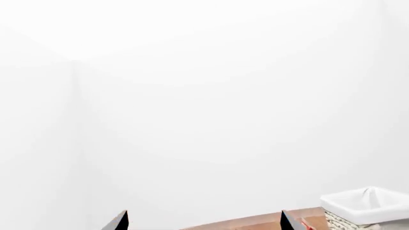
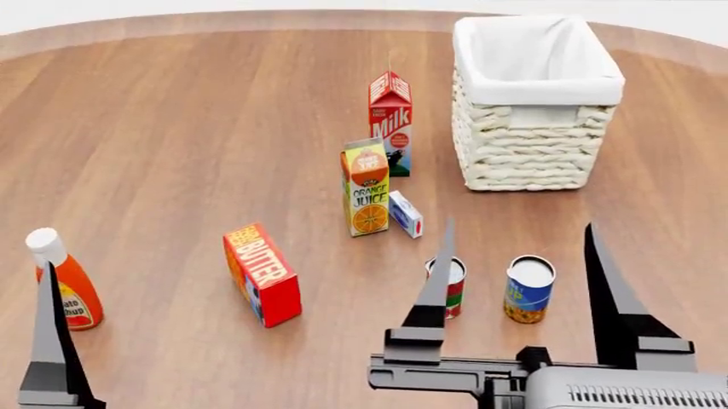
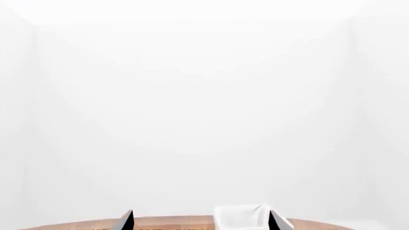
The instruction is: Pick up the alphabet soup and the tomato sauce, and put them in the basket.
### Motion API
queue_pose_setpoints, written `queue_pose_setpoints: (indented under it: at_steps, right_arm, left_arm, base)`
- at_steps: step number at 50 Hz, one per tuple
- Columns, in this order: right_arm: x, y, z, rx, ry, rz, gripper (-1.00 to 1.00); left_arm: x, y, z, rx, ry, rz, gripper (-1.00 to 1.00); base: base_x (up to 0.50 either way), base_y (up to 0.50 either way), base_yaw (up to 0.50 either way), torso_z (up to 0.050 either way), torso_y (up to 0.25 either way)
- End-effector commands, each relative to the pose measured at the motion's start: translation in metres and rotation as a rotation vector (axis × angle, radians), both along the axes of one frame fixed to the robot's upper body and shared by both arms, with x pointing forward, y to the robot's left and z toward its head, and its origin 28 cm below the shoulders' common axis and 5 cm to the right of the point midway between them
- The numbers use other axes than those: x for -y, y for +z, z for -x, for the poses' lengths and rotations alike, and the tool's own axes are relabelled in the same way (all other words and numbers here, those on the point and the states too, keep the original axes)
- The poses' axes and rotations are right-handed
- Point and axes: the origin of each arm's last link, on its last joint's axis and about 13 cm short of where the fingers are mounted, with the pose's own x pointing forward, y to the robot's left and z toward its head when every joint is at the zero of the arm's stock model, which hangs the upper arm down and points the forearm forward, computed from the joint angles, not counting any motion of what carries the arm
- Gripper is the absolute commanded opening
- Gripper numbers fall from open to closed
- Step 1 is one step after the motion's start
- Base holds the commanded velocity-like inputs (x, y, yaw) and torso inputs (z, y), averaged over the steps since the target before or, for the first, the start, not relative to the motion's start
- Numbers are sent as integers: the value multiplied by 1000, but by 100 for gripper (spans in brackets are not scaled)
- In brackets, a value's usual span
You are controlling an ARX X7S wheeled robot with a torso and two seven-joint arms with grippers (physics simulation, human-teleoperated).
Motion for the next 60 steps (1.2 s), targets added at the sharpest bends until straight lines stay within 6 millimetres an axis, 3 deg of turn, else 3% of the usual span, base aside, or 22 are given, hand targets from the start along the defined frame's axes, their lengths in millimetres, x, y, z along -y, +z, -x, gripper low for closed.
queue_pose_setpoints:
  at_steps: [1,7,10,11,19,24,31,34,39,41,42,47,51,54,60]
  right_arm:
    - [-2,-8,1,-12,17,-14,100]
    - [-1,-9,2,-23,21,-17,100]
    - [-2,0,1,-24,23,-18,100]
    - [-2,-10,2,-27,26,-18,100]
    - [-2,-13,1,-32,24,-8,100]
    - [-2,-5,2,-31,24,-6,100]
    - [-3,-14,2,-30,25,-1,100]
    - [-2,-3,2,-32,25,-2,100]
    - [-3,-15,3,-25,24,12,100]
    - [-3,-15,3,-29,23,16,100]
    - [-3,-5,3,-23,35,11,100]
    - [-3,-16,2,-45,30,9,100]
    - [-3,-7,1,-50,28,12,100]
    - [-4,-16,1,-53,28,17,100]
    - [-4,-15,1,-52,24,18,100]
  left_arm:
    - [3,-2,0,-9,-9,-10,100]
    - [3,-3,1,-4,-13,-5,100]
    - [3,-3,1,-1,-14,-7,100]
    - [3,-4,0,-4,-15,-6,100]
    - [4,-6,-1,-10,-13,-9,100]
    - [3,-5,-1,-10,-11,-10,100]
    - [5,-6,-1,-12,-14,-10,100]
    - [5,-7,-1,-13,-14,-11,100]
    - [5,-7,-1,-15,-14,-10,100]
    - [5,-7,-1,-15,-14,-12,100]
    - [5,-7,-1,-15,-15,-9,100]
    - [5,-8,0,-17,-16,-10,100]
    - [5,-7,0,-17,-16,-9,100]
    - [6,-8,0,-17,-19,-10,100]
    - [6,-9,-1,-19,-23,-6,100]
  base:
    - [0,0,0,0,0]
    - [0,-69,0,0,0]
    - [0,-96,0,0,0]
    - [0,-102,0,0,0]
    - [0,-191,0,0,0]
    - [0,-205,0,0,0]
    - [0,-204,0,0,0]
    - [0,-198,0,0,0]
    - [0,-33,0,0,0]
    - [0,0,0,0,0]
    - [0,0,0,0,0]
    - [0,0,0,0,0]
    - [9,0,0,0,0]
    - [148,0,0,0,0]
    - [196,0,0,0,0]
